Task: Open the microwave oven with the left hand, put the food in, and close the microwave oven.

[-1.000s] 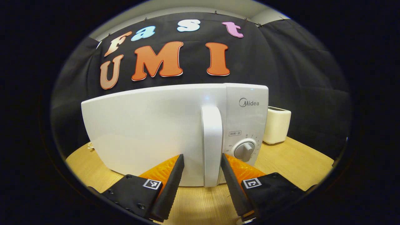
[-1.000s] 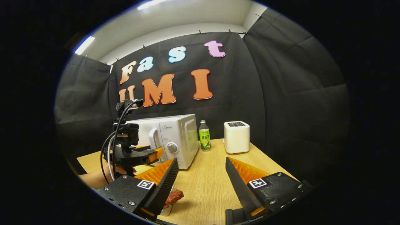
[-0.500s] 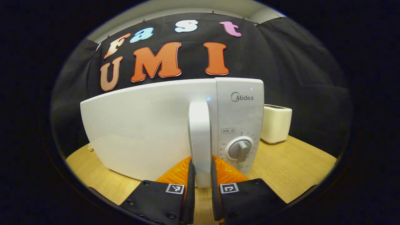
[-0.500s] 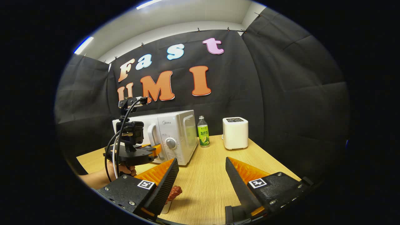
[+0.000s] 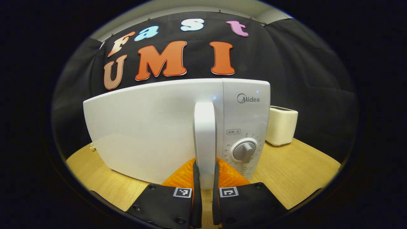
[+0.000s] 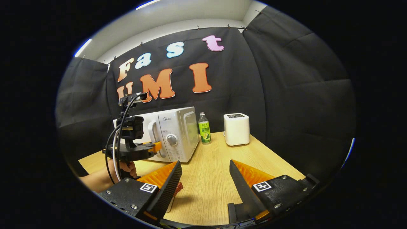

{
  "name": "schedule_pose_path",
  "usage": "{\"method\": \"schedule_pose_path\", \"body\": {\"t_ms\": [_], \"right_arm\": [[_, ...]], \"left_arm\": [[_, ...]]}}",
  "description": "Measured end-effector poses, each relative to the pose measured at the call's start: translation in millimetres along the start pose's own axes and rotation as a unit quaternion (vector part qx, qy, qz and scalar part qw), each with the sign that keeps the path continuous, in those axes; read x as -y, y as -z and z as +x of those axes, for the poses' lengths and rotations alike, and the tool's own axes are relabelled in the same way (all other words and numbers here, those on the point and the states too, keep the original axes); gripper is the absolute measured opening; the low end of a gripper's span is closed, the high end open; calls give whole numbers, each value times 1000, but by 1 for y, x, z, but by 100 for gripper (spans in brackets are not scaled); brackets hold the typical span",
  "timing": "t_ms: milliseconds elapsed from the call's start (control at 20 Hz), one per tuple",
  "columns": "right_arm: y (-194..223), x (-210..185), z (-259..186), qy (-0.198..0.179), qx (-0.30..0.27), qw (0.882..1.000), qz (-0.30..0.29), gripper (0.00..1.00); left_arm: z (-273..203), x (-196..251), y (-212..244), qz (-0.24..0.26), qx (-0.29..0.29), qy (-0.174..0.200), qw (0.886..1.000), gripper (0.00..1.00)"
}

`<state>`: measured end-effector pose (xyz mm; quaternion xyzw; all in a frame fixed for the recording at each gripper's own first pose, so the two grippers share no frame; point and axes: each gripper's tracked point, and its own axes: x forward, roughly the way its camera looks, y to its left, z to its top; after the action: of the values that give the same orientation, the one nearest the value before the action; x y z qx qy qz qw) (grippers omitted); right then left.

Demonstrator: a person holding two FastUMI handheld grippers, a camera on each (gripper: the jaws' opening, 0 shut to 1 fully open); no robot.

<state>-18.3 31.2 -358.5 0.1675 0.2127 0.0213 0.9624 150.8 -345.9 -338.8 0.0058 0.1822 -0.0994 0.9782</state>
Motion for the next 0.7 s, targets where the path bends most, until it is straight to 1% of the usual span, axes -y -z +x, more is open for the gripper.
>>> {"method": "schedule_pose_path", "body": {"t_ms": [50,100,150,250,350,450,700], "right_arm": [[1,2,0,2,-1,1000,2,93],[3,3,0,2,-3,1000,6,93],[5,2,1,0,-6,1000,11,93],[8,-2,0,-7,-13,1000,26,93],[9,-3,-1,-5,-12,999,35,93],[11,-7,-4,-5,-11,999,35,93],[18,-16,-8,-7,-17,999,37,94]], "left_arm": [[-10,-4,0,-2,3,-6,1000,18],[-18,-6,-3,9,17,-6,1000,17],[-24,-6,1,17,20,1,1000,17],[-41,-7,9,1,13,15,1000,17],[-64,-16,12,4,17,18,1000,17],[-93,-28,16,20,32,17,999,17],[-158,-74,32,3,41,15,999,17]]}}
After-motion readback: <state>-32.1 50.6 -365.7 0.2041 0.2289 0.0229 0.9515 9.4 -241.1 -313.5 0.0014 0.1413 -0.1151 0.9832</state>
